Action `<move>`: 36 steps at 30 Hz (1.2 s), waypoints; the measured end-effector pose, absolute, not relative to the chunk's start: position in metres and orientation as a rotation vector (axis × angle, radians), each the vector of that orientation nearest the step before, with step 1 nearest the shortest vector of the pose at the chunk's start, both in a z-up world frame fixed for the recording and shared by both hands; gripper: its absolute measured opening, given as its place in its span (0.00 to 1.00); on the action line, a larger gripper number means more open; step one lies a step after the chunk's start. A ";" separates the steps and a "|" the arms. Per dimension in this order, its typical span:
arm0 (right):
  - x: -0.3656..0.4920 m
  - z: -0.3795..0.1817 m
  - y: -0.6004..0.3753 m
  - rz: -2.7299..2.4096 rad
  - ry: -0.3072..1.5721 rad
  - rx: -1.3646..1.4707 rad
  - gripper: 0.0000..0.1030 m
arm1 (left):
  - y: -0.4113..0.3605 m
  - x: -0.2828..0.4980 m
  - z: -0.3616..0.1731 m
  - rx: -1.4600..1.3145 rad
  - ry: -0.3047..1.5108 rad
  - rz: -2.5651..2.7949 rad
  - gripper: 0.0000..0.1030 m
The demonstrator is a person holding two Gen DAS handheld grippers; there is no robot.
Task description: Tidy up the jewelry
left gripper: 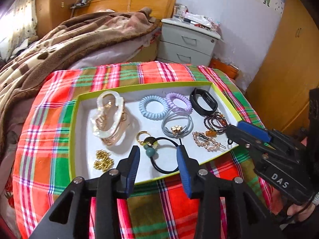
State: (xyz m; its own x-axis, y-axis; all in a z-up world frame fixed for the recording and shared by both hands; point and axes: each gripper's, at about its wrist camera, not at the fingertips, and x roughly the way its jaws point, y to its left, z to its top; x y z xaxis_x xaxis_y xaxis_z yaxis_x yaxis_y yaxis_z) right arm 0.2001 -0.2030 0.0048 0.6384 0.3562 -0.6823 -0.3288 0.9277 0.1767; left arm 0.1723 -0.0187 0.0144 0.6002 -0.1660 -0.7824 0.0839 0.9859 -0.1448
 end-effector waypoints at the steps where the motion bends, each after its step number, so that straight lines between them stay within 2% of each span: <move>1: 0.197 0.007 -0.203 0.387 0.780 0.037 0.34 | -0.019 0.169 0.016 -0.091 0.907 -0.136 0.40; 7: 0.172 0.019 -0.201 0.355 0.734 0.024 0.36 | -0.019 0.149 0.025 -0.070 0.849 -0.070 0.41; 10: 0.163 0.021 -0.198 0.347 0.718 0.016 0.49 | -0.018 0.140 0.029 -0.055 0.826 -0.022 0.41; 36: 0.134 0.027 -0.195 0.300 0.663 0.031 0.49 | -0.015 0.111 0.034 -0.066 0.762 0.062 0.41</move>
State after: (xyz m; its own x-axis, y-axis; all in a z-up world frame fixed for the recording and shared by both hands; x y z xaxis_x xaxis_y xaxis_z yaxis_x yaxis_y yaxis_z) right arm 0.1339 -0.1949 0.0271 0.7465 0.2842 -0.6017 -0.2645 0.9564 0.1236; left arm 0.1107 -0.0146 0.0341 0.7216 0.0323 -0.6916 -0.0799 0.9961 -0.0368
